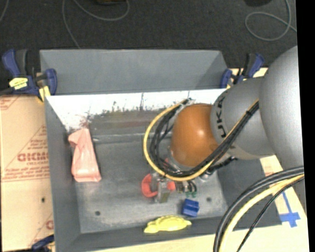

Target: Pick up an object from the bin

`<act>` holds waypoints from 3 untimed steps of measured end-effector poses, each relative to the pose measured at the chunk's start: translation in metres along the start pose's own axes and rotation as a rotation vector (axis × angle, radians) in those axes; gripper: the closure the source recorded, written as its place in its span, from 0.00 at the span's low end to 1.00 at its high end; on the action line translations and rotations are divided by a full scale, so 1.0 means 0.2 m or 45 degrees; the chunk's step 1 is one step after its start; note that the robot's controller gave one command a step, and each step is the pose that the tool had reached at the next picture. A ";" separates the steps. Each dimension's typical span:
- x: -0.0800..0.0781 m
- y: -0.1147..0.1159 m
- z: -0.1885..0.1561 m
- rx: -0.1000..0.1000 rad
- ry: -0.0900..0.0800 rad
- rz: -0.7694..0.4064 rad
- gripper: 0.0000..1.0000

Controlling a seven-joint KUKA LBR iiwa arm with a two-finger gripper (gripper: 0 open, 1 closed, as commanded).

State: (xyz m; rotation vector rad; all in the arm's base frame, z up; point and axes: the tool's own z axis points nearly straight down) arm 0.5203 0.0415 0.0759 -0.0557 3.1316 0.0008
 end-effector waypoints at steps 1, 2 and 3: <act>-0.01 0.00 -0.11 0.001 0.005 -0.008 1.00; 0.01 -0.02 -0.30 0.001 -0.001 -0.026 1.00; -0.04 -0.01 -0.67 0.001 0.001 -0.056 1.00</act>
Offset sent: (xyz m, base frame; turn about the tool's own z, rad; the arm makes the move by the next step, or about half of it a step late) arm -0.0049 -0.0039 0.0680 -0.0260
